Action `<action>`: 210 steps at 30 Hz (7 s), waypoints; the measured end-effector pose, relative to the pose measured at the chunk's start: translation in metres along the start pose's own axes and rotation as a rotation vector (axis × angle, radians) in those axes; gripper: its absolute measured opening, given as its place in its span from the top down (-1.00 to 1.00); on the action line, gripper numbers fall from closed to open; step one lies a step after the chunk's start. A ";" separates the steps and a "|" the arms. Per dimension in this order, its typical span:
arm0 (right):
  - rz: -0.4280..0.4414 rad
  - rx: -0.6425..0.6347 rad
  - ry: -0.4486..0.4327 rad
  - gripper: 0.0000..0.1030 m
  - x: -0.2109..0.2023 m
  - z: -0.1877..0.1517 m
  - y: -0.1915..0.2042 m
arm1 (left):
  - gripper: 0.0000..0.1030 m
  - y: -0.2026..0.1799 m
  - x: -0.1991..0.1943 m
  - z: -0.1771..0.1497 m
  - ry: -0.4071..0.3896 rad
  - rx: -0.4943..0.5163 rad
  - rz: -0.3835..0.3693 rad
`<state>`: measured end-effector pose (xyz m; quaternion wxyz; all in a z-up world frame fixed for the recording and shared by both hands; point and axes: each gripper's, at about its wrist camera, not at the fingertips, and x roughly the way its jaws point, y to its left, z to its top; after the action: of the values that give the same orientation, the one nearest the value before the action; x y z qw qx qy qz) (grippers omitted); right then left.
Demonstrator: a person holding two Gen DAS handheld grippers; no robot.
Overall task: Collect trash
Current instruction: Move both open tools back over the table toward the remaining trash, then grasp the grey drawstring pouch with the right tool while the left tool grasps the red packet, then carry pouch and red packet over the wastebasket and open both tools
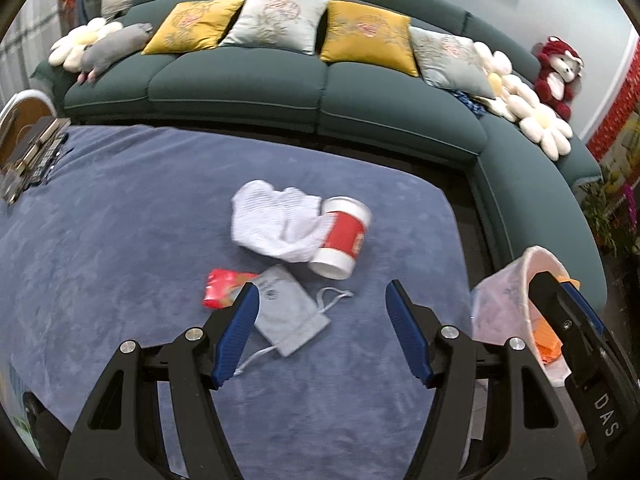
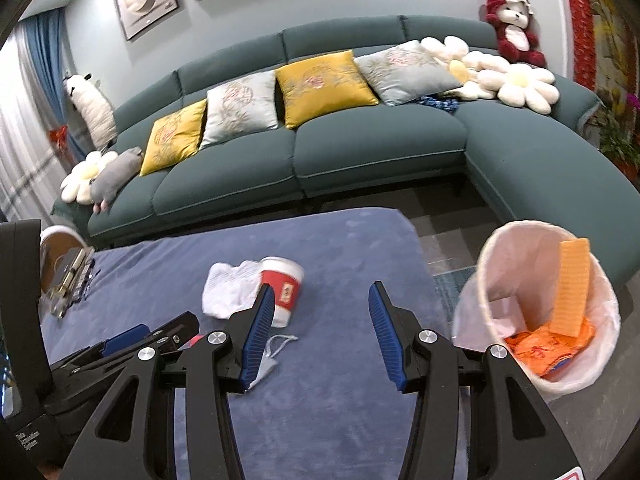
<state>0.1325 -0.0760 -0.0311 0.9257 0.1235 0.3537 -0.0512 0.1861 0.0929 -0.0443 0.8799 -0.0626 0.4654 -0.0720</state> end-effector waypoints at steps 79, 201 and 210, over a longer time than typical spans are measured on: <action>0.131 -0.023 0.397 0.85 0.193 -0.098 0.068 | -0.34 0.102 0.143 -0.028 0.226 -0.122 0.038; -0.220 0.416 -0.114 0.85 -0.066 -0.030 -0.301 | 0.89 -0.324 0.053 -0.076 0.122 0.547 -0.344; -0.195 0.396 -0.109 0.84 -0.057 -0.025 -0.294 | 0.46 -0.310 0.052 -0.069 0.110 0.513 -0.308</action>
<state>0.0204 -0.3531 -0.0671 0.8918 0.2650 0.2965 -0.2157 0.1371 -0.2238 -0.0703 0.8192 0.0957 0.4642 -0.3229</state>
